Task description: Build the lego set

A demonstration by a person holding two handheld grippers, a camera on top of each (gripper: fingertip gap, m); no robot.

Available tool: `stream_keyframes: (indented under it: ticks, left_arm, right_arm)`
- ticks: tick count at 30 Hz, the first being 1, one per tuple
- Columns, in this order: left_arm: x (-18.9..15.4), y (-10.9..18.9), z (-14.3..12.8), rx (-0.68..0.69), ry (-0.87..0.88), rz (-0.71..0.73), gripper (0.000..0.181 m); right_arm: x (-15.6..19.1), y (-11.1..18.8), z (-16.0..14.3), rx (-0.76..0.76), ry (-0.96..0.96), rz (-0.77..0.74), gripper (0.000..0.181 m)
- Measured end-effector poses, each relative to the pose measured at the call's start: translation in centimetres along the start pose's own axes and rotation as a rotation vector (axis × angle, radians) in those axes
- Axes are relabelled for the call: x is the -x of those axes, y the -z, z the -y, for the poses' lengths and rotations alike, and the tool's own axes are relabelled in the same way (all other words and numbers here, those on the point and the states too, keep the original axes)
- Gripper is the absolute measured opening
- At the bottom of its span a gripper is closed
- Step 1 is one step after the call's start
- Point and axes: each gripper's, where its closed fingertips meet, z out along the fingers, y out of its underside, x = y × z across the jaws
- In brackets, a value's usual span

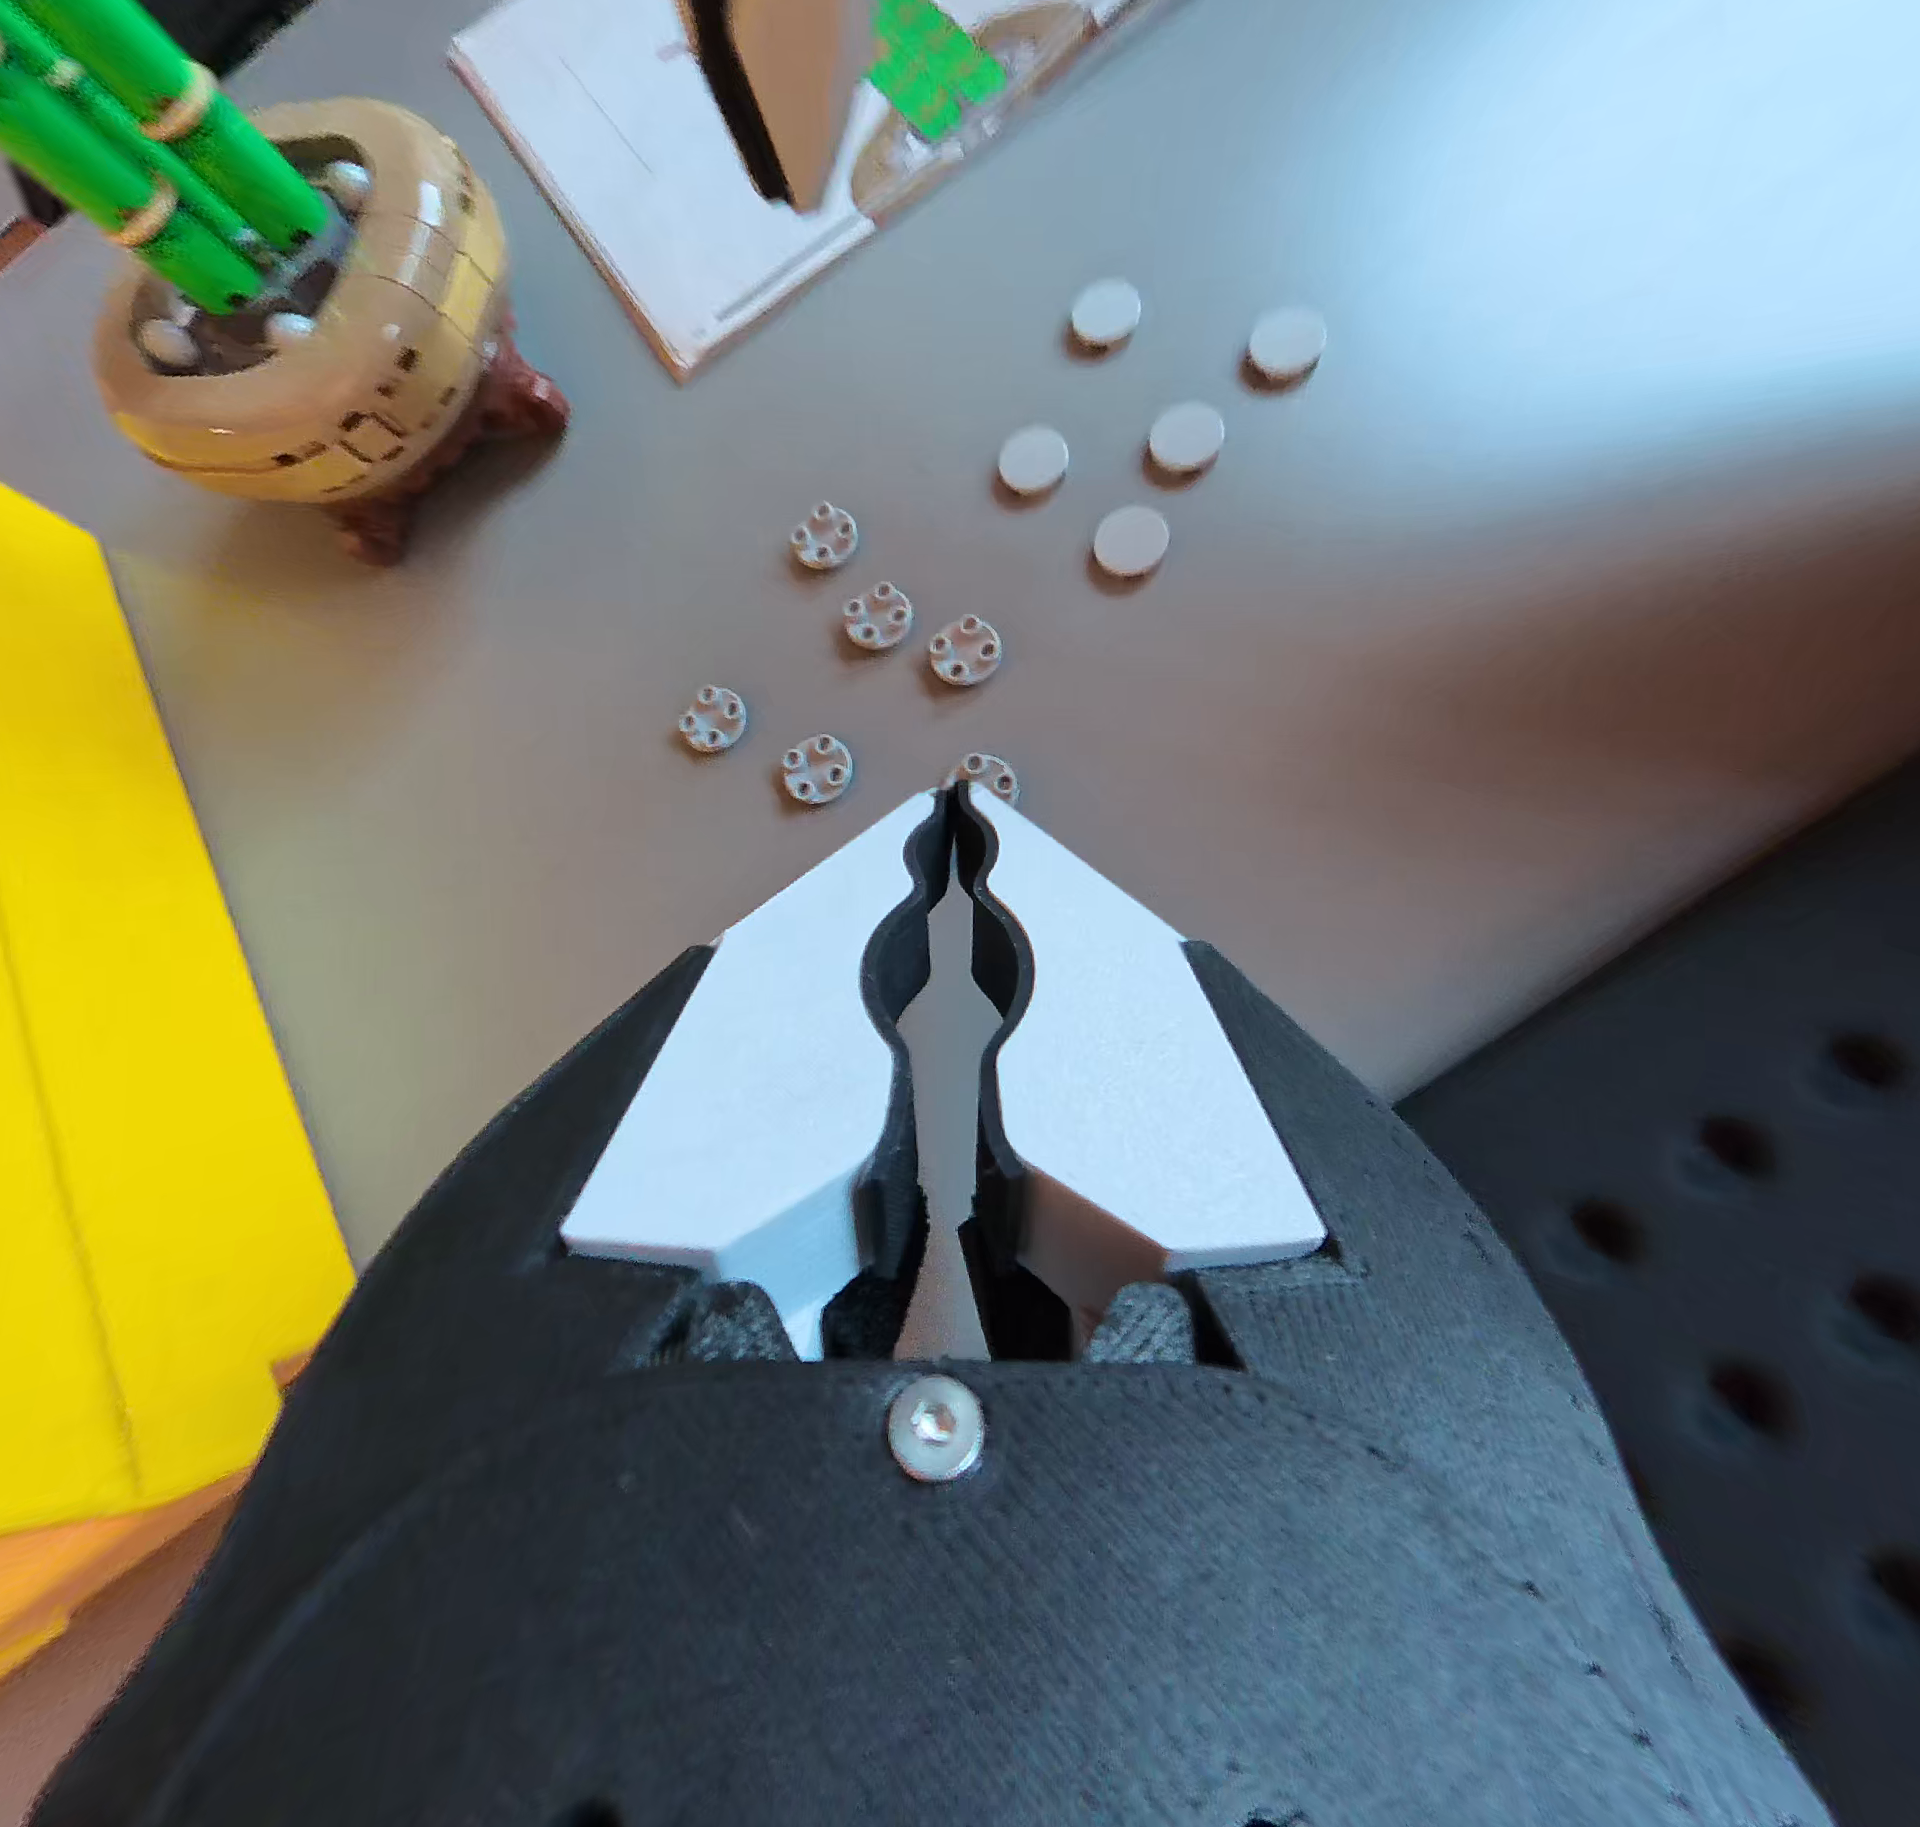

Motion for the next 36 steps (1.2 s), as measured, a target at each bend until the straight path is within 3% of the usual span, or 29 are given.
stream_keyframes:
  ticks: [1,17,29,36]
  left_arm:
    - [-0.1,-0.3,-0.2,0.014,-0.015,0.001,0.000]
    - [-0.9,-1.8,-0.7,0.087,-0.125,0.044,0.000]
    - [-2.4,-1.9,-0.1,0.079,-0.135,-0.002,0.000]
    - [-1.1,0.8,1.6,-0.046,0.009,-0.046,0.000]
  right_arm:
    - [-0.1,0.0,0.0,-0.002,-0.001,-0.002,0.004]
    - [-0.1,-0.2,0.0,0.003,0.004,0.004,0.003]
    - [0.8,-1.0,0.1,0.026,0.015,0.057,0.002]
    - [2.5,-2.7,1.1,0.019,0.075,0.151,0.003]
